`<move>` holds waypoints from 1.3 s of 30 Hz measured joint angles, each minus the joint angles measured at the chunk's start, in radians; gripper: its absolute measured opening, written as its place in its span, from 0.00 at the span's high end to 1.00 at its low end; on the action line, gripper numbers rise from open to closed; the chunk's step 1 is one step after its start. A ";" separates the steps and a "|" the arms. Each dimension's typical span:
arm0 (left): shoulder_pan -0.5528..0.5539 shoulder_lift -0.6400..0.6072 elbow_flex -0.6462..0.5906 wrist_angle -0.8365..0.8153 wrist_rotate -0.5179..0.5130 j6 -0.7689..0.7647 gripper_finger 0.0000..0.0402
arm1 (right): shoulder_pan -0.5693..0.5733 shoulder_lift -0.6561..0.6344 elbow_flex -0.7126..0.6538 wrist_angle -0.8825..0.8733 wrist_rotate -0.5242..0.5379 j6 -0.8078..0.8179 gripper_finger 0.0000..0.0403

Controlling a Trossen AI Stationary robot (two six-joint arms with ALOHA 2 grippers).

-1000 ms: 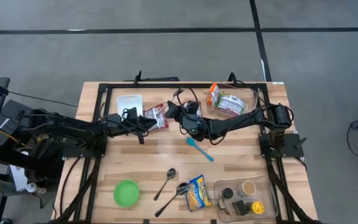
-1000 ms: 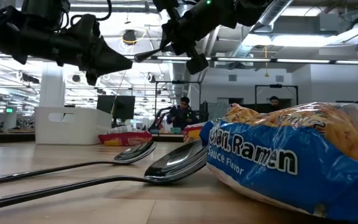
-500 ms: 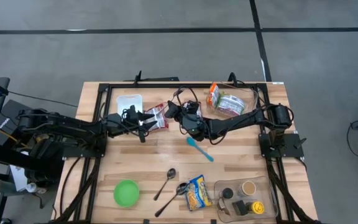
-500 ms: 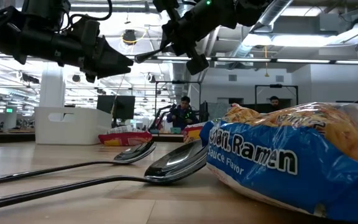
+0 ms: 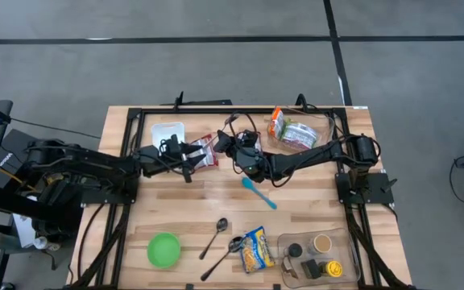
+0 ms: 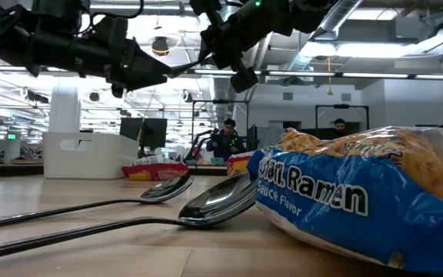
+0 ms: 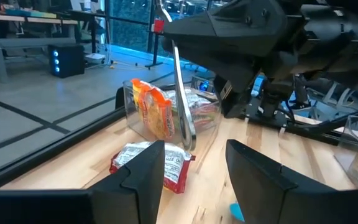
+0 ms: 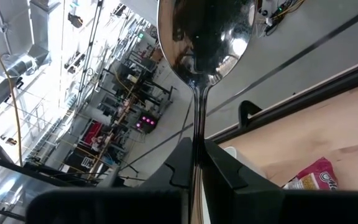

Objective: Pick & Place Food Item
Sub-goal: Put the silver spoon into the white bin

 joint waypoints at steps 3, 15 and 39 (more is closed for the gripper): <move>0.000 0.058 0.035 -0.001 0.000 0.000 0.58 | 0.000 0.000 0.000 -0.002 0.000 0.017 0.97; 0.000 0.063 0.044 0.005 -0.028 -0.001 0.65 | 0.007 0.000 0.000 -0.044 -0.002 0.020 0.97; 0.000 0.066 0.044 0.008 -0.037 -0.012 0.80 | 0.019 0.000 0.000 -0.049 0.000 0.020 0.97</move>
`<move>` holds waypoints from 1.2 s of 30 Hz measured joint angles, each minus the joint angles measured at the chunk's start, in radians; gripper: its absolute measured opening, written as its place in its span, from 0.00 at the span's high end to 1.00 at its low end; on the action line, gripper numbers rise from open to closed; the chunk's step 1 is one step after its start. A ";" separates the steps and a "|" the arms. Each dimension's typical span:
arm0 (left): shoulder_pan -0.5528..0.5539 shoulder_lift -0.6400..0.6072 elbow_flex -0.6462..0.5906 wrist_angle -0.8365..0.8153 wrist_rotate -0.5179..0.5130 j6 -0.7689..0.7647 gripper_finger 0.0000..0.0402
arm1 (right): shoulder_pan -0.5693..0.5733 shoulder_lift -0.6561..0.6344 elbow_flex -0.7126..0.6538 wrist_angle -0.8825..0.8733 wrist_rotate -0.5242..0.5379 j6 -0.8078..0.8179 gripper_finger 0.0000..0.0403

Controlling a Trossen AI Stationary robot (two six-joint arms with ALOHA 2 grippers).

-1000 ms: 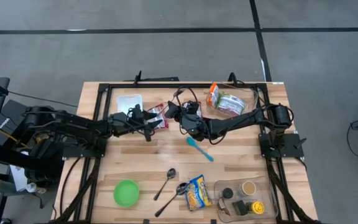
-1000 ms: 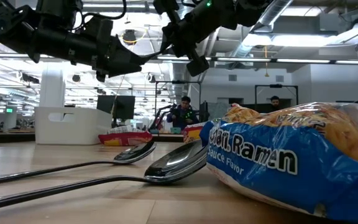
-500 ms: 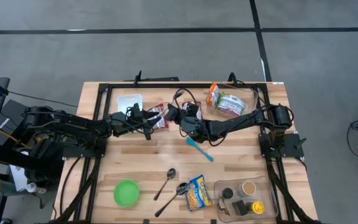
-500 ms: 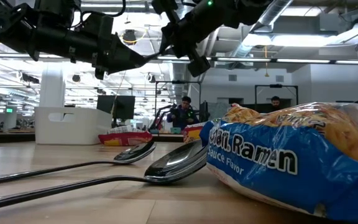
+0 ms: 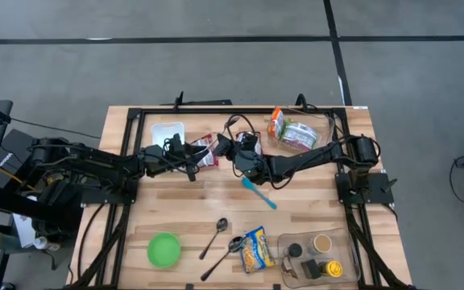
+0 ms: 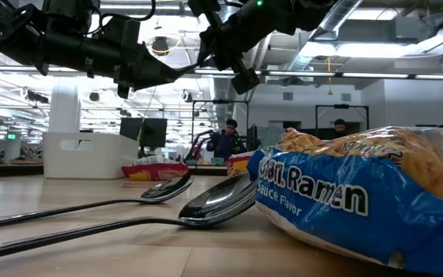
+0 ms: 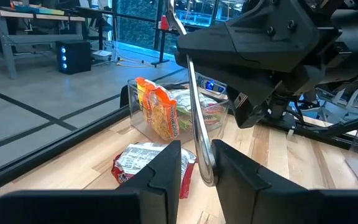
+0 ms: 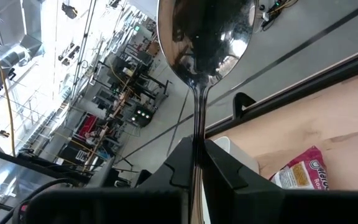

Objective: Pick & Place Food Item
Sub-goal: Put the silver spoon into the white bin

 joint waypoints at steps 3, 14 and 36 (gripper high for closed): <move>0.000 0.000 0.000 0.000 0.000 0.000 0.81 | 0.000 0.000 0.000 0.000 0.000 0.000 0.97; 0.000 0.000 0.000 -0.006 0.000 0.000 0.89 | 0.000 0.000 0.000 0.002 0.000 0.026 0.96; 0.000 0.000 -0.001 -0.009 0.001 0.000 0.99 | 0.000 0.000 0.000 0.000 -0.036 0.027 0.83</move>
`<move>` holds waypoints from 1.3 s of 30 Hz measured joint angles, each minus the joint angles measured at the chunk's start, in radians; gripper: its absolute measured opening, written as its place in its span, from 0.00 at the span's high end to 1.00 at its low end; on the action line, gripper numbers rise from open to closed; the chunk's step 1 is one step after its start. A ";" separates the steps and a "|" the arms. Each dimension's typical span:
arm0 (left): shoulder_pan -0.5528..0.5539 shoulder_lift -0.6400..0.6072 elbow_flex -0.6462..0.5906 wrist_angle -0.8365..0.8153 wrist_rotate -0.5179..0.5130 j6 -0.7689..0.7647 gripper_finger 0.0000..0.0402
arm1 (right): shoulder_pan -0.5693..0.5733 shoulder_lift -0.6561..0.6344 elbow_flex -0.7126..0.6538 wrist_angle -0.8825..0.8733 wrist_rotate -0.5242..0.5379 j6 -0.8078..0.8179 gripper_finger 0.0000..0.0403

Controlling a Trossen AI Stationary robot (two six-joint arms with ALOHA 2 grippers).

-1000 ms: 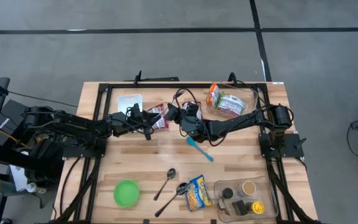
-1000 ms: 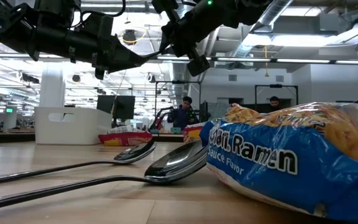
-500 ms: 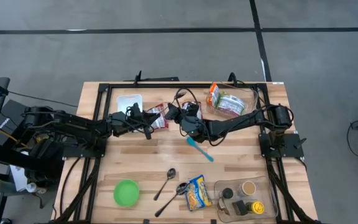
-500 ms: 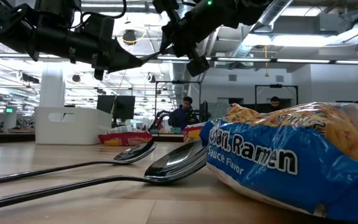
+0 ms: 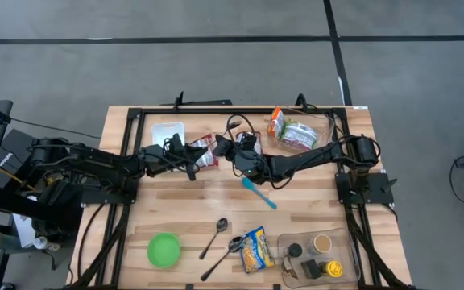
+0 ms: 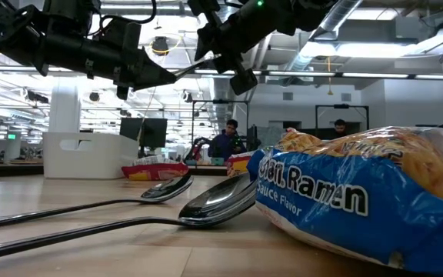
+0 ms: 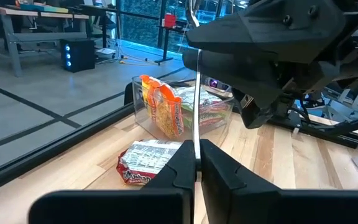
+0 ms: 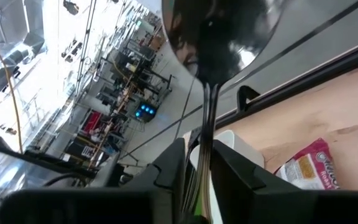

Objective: Pick & Place Food Item
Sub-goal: Put the silver spoon into the white bin

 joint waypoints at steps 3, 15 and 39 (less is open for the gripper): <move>0.000 0.000 0.000 0.000 -0.004 0.000 0.99 | 0.000 0.000 0.000 0.000 -0.021 0.005 0.77; 0.000 -0.041 0.000 -0.004 -0.062 -0.033 0.99 | 0.009 0.000 0.000 -0.007 -0.020 -0.009 0.61; 0.000 -0.486 0.000 -0.699 -0.288 -0.186 0.99 | 0.049 -0.056 -0.004 -0.010 -0.026 -0.175 0.64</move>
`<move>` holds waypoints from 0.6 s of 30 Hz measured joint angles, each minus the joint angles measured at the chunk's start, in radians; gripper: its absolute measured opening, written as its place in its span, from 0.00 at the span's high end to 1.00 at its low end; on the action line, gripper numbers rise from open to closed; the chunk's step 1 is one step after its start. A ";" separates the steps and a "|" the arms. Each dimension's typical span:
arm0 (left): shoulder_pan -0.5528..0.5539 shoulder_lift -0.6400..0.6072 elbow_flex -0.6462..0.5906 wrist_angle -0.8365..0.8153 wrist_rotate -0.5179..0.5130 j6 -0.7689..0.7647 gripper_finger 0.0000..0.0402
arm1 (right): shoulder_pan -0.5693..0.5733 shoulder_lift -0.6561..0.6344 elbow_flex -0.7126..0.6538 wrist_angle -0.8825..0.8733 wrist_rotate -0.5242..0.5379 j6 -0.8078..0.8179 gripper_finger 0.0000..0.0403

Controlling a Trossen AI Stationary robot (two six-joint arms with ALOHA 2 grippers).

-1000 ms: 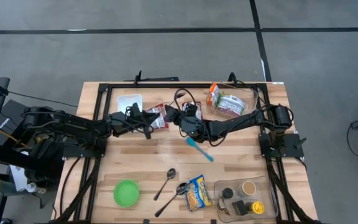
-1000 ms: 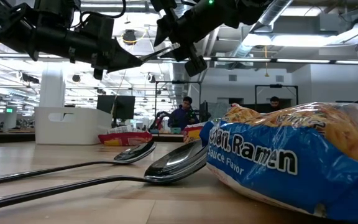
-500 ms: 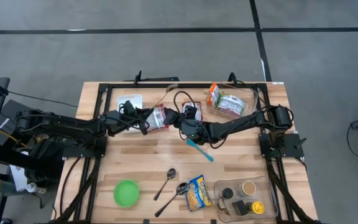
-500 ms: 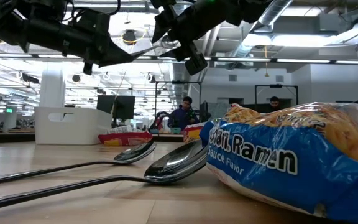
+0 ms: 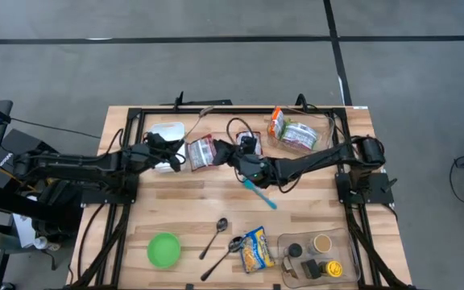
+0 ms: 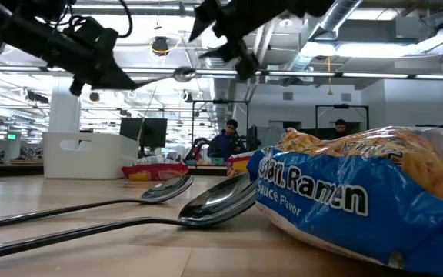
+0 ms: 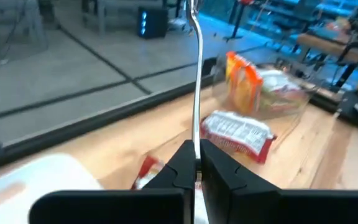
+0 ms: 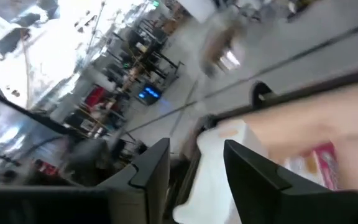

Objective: Pick & Place Food Item
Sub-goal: Put the silver spoon into the white bin

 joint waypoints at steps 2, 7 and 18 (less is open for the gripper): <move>0.000 -0.021 0.000 -0.068 0.000 -0.038 0.99 | -0.004 -0.032 0.004 0.006 -0.011 -0.052 0.65; 0.000 -0.056 0.000 -0.241 0.000 -0.140 0.99 | -0.022 -0.129 0.004 -0.056 -0.019 -0.187 0.68; 0.000 -0.067 0.000 -0.410 -0.026 -0.399 0.99 | -0.083 -0.336 0.004 -0.299 -0.038 -0.358 0.71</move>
